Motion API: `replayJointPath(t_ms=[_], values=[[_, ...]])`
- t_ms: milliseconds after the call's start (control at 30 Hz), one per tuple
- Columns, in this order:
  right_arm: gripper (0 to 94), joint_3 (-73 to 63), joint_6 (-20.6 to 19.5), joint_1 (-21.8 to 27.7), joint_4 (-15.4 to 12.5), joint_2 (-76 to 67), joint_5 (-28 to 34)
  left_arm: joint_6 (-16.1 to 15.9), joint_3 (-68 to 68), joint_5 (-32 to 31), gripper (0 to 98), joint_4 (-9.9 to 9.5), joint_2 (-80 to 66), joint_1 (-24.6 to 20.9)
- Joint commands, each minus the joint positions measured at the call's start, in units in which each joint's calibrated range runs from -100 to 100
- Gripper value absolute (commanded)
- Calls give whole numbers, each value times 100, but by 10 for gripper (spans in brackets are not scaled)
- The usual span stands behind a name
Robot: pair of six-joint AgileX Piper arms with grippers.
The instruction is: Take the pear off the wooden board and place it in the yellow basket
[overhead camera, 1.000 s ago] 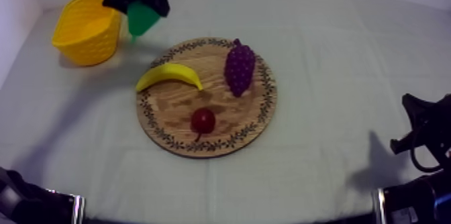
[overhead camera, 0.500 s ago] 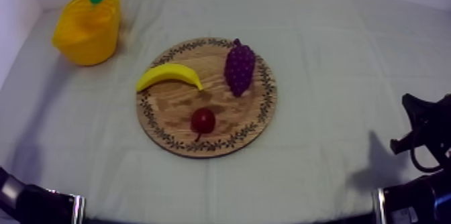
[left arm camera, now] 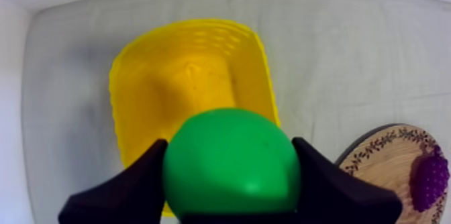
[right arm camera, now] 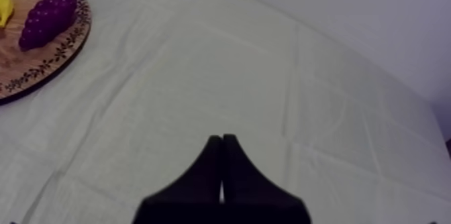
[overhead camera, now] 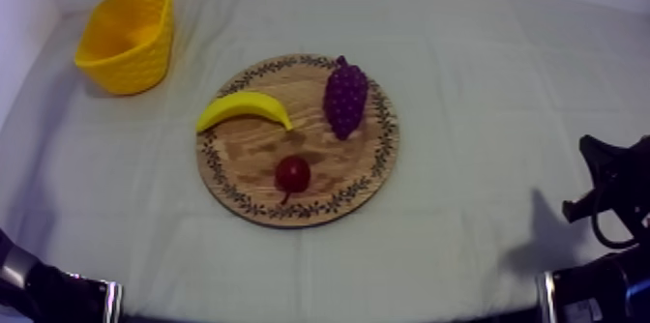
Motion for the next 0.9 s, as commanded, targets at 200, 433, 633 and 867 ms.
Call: replayJointPath(t_ms=[200,433,633,867], values=[[4,-2,5,-7,1,-3,2,-21,-85,0,503,36,271,-66],[4,-2,5,-7,1,-3,2,-78,-90,-159,504,66,794,-150],[4,-2,5,-7,1,-3,2,-143,82,-381,501,96,1220,-186],[4,-2,5,-7,1,-3,2,-211,268,-594,499,136,1618,-220]])
